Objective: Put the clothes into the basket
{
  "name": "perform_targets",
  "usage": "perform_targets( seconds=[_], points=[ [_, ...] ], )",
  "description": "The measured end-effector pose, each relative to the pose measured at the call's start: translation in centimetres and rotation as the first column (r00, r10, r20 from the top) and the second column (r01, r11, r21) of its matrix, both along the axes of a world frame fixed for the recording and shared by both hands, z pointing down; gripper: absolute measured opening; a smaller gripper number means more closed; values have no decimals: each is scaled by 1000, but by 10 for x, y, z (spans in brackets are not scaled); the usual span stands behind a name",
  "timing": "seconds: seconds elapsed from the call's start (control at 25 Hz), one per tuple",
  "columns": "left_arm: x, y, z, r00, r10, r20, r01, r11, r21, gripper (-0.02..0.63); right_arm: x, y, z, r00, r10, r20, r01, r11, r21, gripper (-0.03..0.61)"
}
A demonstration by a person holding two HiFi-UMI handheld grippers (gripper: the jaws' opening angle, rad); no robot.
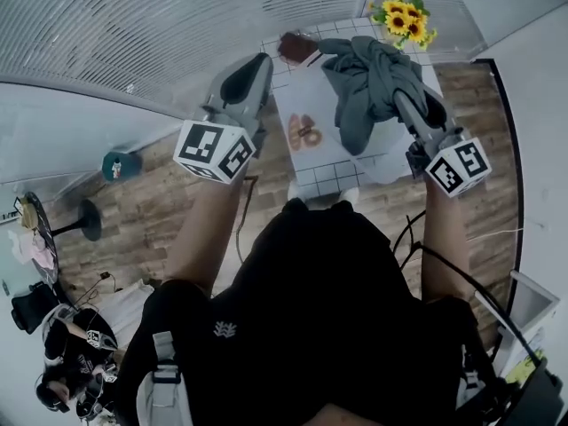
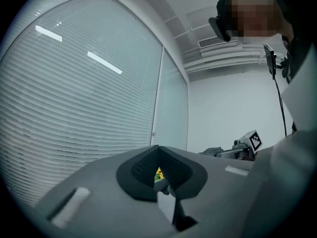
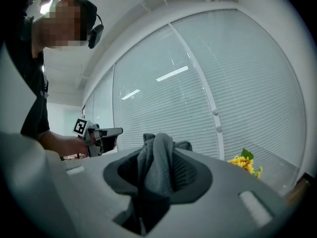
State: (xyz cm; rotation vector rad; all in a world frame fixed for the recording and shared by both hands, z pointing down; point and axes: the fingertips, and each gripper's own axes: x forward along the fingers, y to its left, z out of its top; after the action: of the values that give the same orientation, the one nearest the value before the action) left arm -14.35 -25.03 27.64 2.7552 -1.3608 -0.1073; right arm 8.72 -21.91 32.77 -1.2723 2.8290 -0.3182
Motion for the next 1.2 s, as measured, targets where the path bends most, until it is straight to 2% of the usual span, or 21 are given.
perform_targets(
  seconds=[0.28,0.68,1.2],
  points=[
    [0,1,19,1000,-2,-9,2,999,-39,6,-1,-1,23,1000,-5,-3,5,999,-43,133],
    [14,-3,63,998,16,69,-13,999,-45,6,-3,-9,75,998,-25,-52,20,995,-99,133],
    [5,6,81,996,3,86,6,994,-107,6,-12,-11,99,997,-41,-67,27,982,-188,133]
  ],
)
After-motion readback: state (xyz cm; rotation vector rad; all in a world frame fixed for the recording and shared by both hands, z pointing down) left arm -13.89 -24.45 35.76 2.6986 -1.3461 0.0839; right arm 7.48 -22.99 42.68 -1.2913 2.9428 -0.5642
